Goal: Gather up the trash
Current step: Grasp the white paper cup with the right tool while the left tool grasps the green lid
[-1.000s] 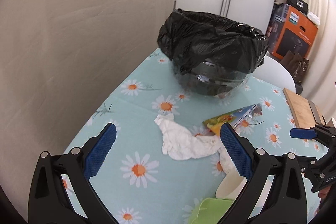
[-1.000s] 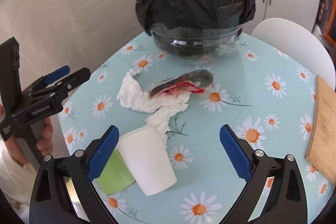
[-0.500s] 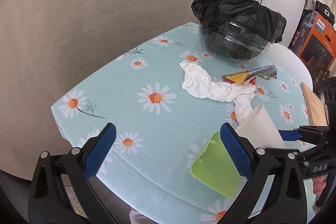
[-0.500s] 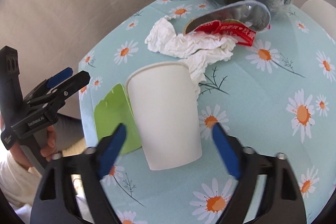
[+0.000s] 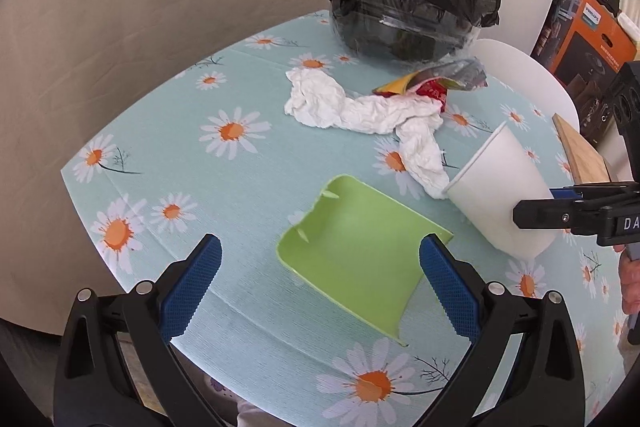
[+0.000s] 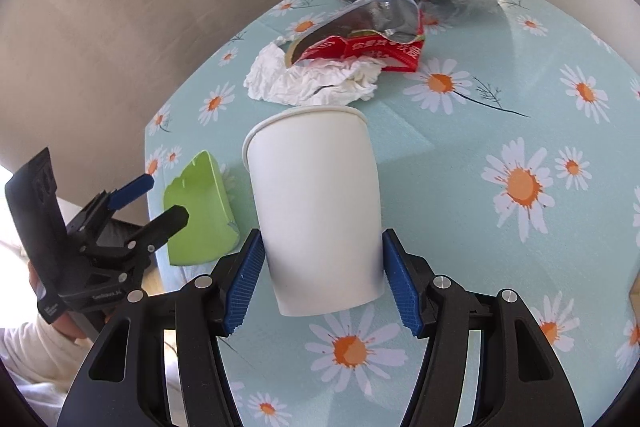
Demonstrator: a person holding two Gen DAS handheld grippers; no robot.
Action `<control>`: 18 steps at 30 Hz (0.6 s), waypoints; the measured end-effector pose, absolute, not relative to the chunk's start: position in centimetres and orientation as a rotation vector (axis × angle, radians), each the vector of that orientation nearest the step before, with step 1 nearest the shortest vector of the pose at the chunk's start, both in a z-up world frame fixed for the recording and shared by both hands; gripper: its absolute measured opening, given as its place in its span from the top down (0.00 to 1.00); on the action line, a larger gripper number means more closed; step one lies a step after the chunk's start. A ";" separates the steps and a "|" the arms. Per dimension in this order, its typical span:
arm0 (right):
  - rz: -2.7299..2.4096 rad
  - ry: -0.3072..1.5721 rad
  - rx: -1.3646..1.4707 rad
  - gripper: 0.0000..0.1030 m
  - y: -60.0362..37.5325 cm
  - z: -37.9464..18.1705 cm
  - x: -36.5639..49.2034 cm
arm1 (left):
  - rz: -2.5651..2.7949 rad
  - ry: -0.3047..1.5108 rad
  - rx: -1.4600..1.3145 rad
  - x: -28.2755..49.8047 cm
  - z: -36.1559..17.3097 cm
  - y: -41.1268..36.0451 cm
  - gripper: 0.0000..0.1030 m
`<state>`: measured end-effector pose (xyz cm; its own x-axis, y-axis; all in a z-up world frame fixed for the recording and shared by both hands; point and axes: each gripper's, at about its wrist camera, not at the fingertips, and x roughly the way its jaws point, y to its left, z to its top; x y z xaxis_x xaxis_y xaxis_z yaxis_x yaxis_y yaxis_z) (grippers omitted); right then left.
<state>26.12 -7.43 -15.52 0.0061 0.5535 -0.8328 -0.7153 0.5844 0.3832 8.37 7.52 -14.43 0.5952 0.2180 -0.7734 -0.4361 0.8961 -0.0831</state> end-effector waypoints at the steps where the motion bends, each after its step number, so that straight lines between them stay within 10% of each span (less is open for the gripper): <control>1: 0.993 1.208 -0.161 0.46 -8.0 -15.5 26.1 | 0.387 0.863 -0.281 8.5 -14.8 7.4 0.06; 11: 0.966 1.235 -0.168 0.46 -10.4 -15.9 23.8 | 0.302 0.929 -0.236 10.1 -17.2 6.9 0.07; 18: 0.948 1.236 -0.171 0.46 -10.8 -16.1 23.4 | 0.215 0.995 -0.119 11.5 -16.8 6.1 0.32</control>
<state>23.41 -10.81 -16.14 0.0152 0.5192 -0.8545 -0.6909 0.6232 0.3663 11.50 6.06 -16.76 0.5260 0.1251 -0.8413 -0.2334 0.9724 -0.0014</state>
